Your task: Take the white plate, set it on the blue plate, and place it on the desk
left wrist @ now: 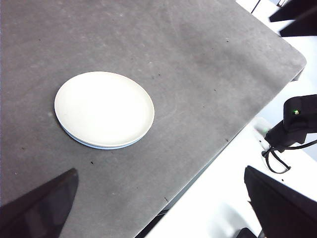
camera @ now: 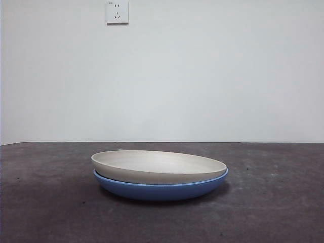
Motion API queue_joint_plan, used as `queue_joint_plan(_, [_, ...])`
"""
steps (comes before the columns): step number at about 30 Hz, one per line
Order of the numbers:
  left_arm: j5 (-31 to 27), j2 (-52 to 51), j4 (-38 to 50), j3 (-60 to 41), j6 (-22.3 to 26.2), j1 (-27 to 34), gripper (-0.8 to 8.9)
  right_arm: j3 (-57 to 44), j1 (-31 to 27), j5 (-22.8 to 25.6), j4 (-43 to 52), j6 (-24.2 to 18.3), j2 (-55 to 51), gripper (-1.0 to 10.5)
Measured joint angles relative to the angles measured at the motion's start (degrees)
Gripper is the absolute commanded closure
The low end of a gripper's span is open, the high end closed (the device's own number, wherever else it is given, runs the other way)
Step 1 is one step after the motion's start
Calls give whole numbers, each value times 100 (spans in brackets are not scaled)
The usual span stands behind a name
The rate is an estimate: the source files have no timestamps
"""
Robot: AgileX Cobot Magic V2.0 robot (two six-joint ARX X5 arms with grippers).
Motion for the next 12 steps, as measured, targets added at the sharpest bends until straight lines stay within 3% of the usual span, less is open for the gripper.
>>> queue_joint_plan(12, [0, 0, 0, 0, 0, 0, 282, 2, 0, -4, -144, -142, -1174, 349])
